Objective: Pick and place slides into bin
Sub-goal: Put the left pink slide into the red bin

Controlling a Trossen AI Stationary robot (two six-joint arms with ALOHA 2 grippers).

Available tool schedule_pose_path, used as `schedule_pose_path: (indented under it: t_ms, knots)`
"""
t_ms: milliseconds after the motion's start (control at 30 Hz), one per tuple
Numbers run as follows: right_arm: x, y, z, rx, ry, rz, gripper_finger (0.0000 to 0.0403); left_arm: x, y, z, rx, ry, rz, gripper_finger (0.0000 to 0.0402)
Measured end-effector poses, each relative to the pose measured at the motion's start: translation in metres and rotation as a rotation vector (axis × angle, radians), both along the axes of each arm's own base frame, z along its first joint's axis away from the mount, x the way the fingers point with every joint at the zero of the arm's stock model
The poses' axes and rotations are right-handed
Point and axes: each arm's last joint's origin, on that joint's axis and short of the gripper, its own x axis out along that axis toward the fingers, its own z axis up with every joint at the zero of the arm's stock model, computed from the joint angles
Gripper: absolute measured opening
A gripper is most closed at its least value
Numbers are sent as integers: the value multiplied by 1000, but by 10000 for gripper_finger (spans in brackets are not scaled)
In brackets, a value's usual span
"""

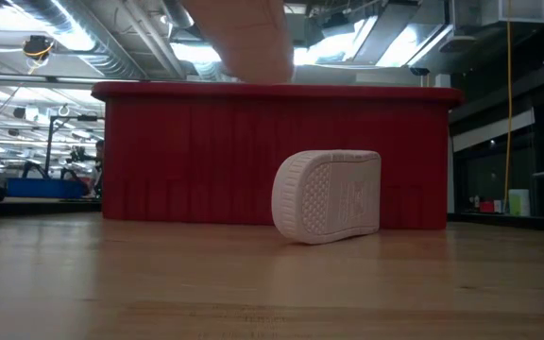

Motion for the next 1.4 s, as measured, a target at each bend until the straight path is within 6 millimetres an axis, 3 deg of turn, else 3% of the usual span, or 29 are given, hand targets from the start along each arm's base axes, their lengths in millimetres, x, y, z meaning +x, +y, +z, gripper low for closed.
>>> schedule_pose_path:
  t_ms: [400, 600, 967, 1167, 1400]
  knots:
    - [0, 0, 0, -4, 2, 1, 10, 32, -4, 31, -146, 87, -161, 2]
    - [-3, 4, -2, -18, 21, 15, 10, 36, -1, 41, -217, 98, -236, 2]
    - [-13, 17, -3, -46, 17, 9, 10, 45, -5, 42, -366, 113, -358, 2]
    - [-18, 24, -3, -42, 16, 41, 10, 60, -2, 19, -310, 106, -468, 2]
    - [-28, 30, -6, -91, 21, -56, 10, 45, 8, 26, -333, -33, -520, 2]
